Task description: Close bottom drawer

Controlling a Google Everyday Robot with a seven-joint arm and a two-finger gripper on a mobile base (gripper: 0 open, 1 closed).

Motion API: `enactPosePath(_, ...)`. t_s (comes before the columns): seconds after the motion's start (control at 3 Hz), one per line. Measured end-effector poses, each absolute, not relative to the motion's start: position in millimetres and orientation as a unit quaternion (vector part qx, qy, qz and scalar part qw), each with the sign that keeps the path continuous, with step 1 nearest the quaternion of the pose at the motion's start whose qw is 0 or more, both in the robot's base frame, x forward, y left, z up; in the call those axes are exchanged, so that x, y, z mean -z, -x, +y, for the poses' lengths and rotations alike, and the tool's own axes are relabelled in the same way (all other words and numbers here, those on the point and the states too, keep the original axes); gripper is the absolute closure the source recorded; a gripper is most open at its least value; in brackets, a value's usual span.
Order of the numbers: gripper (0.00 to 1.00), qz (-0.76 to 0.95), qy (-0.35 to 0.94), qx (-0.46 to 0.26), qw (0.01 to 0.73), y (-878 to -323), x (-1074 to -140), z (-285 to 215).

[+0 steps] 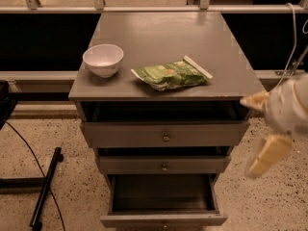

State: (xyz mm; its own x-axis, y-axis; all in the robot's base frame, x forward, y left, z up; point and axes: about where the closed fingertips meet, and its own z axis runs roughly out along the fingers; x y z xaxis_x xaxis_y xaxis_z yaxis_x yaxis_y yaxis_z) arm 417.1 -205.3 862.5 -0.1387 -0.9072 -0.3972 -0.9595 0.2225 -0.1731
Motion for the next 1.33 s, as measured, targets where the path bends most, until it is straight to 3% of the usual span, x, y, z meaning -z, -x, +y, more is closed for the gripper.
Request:
enactPosePath(0.67,0.00,0.744,0.614,-0.086,0.250,-403,-839,-210)
enactPosePath(1.33,0.00,0.695,0.596,-0.199,0.348,-386,-725,-140)
